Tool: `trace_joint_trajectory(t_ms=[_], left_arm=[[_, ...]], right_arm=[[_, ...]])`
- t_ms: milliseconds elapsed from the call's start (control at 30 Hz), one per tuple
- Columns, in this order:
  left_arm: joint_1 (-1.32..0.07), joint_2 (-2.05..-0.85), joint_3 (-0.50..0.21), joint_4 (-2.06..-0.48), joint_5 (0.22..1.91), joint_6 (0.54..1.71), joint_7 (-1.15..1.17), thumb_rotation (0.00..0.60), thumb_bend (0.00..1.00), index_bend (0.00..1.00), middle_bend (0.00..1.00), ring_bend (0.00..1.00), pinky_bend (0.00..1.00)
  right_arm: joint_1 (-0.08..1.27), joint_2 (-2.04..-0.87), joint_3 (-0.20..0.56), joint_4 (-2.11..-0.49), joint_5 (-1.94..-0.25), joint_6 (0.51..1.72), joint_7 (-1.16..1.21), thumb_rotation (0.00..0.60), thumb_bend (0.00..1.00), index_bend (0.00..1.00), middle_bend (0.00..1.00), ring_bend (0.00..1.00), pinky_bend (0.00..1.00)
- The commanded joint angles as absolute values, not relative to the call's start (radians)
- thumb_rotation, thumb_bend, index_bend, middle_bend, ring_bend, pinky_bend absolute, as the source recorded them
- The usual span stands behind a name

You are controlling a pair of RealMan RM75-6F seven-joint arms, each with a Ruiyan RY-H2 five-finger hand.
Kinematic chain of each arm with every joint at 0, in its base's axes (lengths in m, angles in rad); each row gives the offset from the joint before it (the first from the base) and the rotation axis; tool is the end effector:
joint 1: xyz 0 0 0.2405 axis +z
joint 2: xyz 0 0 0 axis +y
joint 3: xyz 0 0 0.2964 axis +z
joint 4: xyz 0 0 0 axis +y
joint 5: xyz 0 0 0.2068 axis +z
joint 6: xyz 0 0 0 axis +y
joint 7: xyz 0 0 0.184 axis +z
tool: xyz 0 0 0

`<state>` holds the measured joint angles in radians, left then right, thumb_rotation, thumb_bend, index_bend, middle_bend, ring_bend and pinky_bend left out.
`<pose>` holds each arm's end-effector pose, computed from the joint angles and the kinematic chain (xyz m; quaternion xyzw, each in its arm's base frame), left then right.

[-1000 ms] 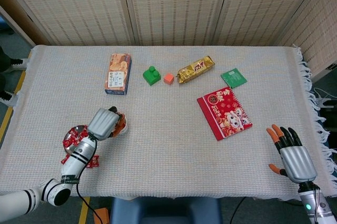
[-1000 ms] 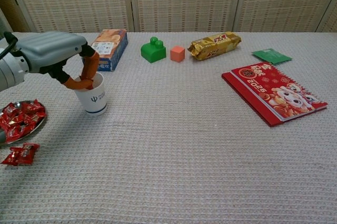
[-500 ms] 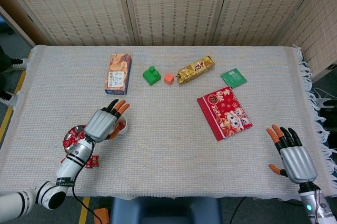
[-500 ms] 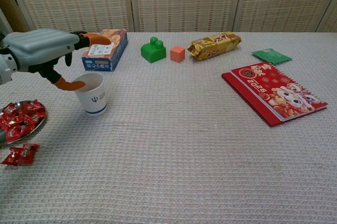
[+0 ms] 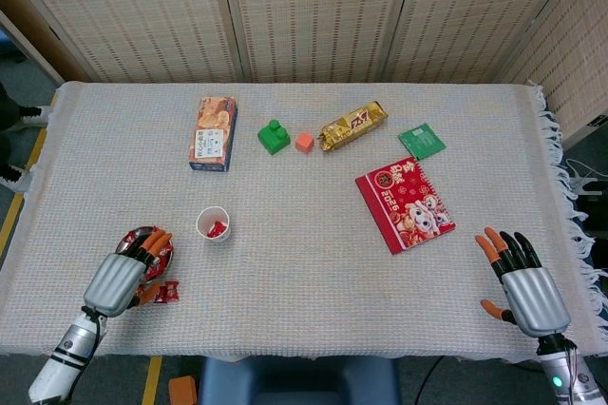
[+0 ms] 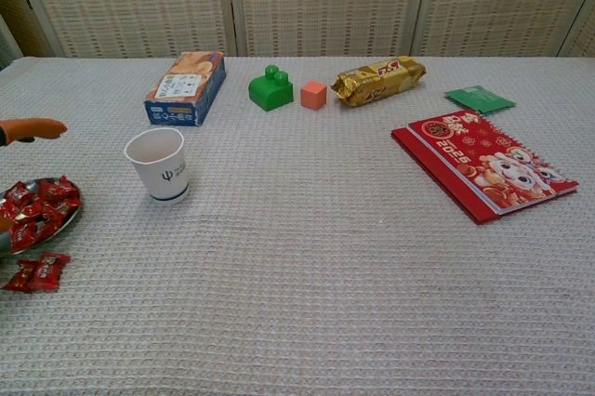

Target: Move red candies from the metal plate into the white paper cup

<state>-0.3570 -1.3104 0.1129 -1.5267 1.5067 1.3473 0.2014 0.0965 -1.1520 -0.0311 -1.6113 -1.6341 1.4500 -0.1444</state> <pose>-0.3002 0.2722 0.0661 -0.7340 -0.3314 -0.3440 0.4827 -0.3284 -0.2077 0.1389 0.6786 -0.3480 0.3499 0.5440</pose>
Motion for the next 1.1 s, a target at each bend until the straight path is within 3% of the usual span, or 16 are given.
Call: trace_joint_trajectory(t_ms=[33, 567, 833, 1100], left_arm=[[-0.294, -1.335, 0.145, -1.462, 1.514, 1.384, 0.159, 0.600, 0.32, 0.03, 0.10, 0.15, 0.62], [-0.162, -1.483, 0.185, -1.249, 1.582, 1.447, 0.164, 0.600, 0.33, 0.11, 0.22, 0.22, 0.71], [-0.174, -1.532, 0.150, -1.202, 1.652, 1.489, 0.232, 0.600, 0.33, 0.12, 0.21, 0.22, 0.74], [-0.219, -1.567, 0.140, -1.166, 1.700, 1.430, 0.323, 0.600, 0.34, 0.19, 0.23, 0.22, 0.75]], right_arm=[[0.087, -1.152, -0.048, -1.606, -1.677, 1.479, -0.132, 0.600, 0.04, 0.00, 0.00, 0.00, 0.00], [0.062, -1.118, -0.092, -1.599, -1.790, 1.556, -0.057, 0.600, 0.04, 0.00, 0.00, 0.00, 0.00], [0.065, -1.109, -0.101, -1.605, -1.802, 1.543, -0.052, 0.600, 0.04, 0.00, 0.00, 0.00, 0.00], [0.066, -1.105, -0.103, -1.612, -1.796, 1.526, -0.058, 0.600, 0.04, 0.00, 0.00, 0.00, 0.00]])
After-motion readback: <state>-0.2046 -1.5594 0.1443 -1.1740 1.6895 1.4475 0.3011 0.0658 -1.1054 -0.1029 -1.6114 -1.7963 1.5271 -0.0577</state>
